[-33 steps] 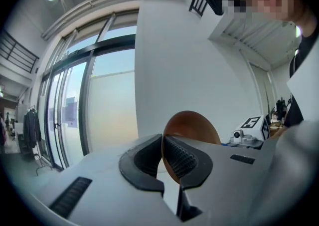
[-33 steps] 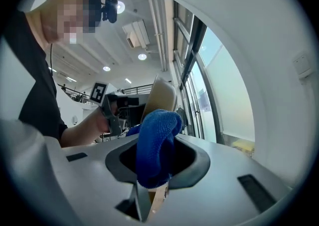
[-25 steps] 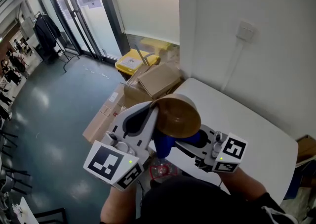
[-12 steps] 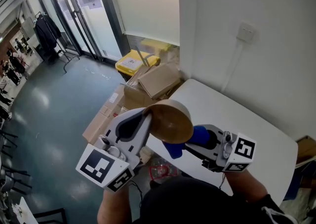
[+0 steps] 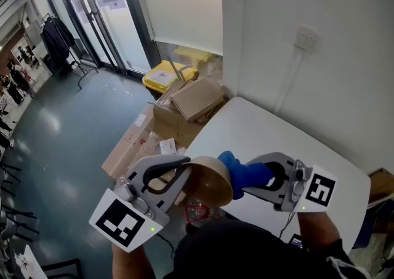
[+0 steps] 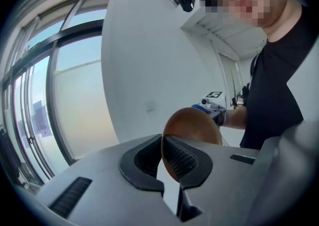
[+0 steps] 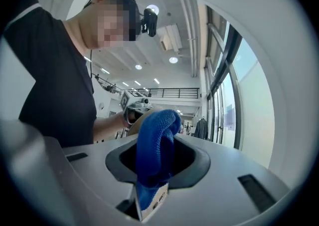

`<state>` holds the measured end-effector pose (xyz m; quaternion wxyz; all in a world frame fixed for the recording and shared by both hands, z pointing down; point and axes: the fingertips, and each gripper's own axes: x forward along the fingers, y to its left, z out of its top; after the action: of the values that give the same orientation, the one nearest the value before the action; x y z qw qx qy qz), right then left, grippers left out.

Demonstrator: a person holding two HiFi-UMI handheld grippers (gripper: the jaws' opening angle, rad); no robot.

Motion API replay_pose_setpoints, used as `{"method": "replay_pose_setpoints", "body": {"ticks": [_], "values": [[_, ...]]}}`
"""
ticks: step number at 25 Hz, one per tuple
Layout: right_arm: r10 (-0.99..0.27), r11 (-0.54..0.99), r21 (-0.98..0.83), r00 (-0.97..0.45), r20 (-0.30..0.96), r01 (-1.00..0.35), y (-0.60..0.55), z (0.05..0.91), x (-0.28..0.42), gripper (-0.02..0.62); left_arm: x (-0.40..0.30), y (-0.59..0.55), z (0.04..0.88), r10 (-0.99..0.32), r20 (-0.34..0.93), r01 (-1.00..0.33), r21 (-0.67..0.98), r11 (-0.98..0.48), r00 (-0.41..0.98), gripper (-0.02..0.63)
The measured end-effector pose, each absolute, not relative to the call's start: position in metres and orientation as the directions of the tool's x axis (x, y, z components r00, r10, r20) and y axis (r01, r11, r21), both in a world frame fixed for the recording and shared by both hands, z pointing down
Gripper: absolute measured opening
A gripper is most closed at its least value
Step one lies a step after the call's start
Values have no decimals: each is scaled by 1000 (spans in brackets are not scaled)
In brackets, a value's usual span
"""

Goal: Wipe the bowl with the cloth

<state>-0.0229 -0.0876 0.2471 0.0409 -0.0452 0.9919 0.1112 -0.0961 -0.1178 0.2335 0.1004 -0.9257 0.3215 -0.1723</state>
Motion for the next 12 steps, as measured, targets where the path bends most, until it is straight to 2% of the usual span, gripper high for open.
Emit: {"method": "replay_pose_setpoints", "body": {"ticks": [6,12], "values": [[-12,957,291,-1000,-14,-16,-73,247,-29,77,-89,-99,259,-556,445,-421,-371,-828,702,20],[62,958,282,-998,-5,59,-67,246,-38,77,-66,-83,284,-489,551,-254,-448,-857,676,21]]}}
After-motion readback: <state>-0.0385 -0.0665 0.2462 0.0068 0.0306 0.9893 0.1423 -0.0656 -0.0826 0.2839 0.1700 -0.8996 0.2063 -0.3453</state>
